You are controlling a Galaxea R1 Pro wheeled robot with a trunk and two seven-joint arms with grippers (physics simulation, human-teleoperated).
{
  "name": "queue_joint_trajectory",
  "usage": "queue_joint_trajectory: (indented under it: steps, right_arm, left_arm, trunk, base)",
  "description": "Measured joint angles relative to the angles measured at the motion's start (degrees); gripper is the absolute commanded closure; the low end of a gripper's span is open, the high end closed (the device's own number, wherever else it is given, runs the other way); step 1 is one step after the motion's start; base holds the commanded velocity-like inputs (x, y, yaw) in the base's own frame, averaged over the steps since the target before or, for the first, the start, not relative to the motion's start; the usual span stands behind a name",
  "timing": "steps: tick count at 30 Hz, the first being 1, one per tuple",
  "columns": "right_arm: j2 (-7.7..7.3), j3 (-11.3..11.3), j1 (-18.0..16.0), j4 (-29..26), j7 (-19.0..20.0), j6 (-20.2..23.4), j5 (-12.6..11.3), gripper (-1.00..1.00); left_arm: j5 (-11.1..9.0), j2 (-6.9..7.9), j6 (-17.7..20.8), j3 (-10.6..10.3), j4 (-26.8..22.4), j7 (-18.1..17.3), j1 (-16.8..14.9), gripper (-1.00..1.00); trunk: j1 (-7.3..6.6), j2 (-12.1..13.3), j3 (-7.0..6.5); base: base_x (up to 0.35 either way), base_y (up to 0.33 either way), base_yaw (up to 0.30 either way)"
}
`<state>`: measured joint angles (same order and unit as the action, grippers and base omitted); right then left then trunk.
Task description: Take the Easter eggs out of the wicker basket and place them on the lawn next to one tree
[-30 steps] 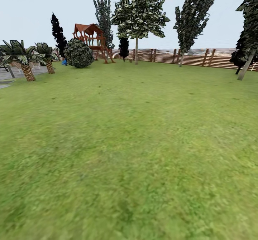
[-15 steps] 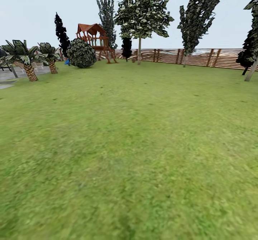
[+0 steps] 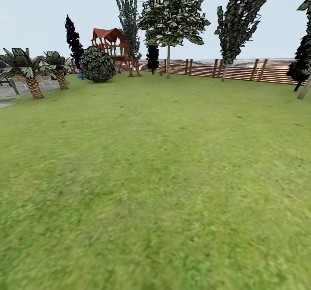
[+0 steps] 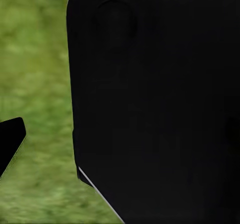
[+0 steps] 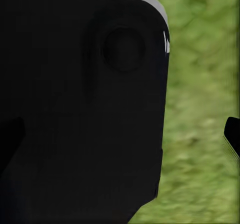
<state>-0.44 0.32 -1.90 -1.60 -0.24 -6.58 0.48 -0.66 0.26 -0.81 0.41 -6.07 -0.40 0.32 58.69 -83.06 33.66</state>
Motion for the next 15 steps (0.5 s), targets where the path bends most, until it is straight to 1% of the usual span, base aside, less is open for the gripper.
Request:
queue_joint_trajectory:
  steps: [15]
  right_arm:
    - [0.00,0.0,0.0,0.0,0.0,0.0,0.0,-1.00]
  left_arm:
    - [0.0,0.00,0.0,0.0,0.0,0.0,0.0,-1.00]
  trunk:
    - [0.00,0.0,0.00]
  base:
    - [0.327,0.000,0.000]
